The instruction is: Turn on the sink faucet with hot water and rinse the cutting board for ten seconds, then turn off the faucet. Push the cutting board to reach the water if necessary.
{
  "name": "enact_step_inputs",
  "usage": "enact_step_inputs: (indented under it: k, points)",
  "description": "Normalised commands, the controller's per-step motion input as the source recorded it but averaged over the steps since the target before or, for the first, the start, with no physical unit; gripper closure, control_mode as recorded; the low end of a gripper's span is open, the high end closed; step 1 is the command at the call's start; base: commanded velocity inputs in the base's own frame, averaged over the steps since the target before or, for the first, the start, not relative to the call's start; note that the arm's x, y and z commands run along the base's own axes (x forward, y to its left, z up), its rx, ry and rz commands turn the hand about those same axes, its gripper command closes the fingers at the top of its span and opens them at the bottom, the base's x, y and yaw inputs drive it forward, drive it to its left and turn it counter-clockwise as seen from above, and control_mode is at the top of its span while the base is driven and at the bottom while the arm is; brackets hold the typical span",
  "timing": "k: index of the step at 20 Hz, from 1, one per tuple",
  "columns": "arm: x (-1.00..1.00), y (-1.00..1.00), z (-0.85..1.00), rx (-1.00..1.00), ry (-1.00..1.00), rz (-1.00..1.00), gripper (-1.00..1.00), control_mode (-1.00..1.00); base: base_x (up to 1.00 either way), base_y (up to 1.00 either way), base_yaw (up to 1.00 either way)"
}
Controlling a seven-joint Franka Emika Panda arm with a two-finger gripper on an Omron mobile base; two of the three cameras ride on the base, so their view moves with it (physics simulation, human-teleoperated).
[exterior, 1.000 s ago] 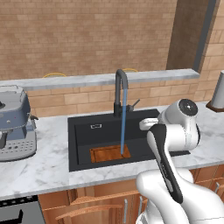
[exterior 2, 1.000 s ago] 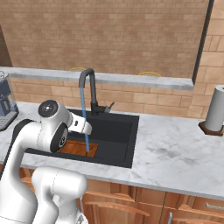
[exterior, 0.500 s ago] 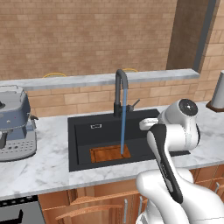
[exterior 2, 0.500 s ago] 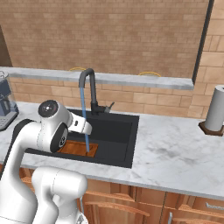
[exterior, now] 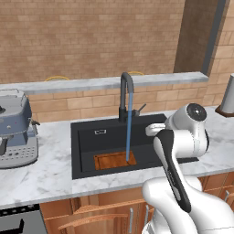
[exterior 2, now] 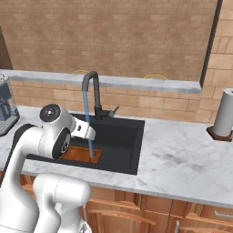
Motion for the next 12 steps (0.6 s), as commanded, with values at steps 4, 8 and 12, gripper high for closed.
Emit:
enact_step_inputs:
  k: [4, 8, 12]
  points:
    - [0.00, 0.00, 0.00, 0.00, 0.00, 0.00, -1.00, -1.00, 0.00, 0.00, 0.00]
    - [0.00, 0.00, 0.00, 0.00, 0.00, 0.00, -1.00, -1.00, 0.00, 0.00, 0.00]
    - [0.00, 0.00, 0.00, 0.00, 0.00, 0.00, -1.00, -1.00, 0.00, 0.00, 0.00]
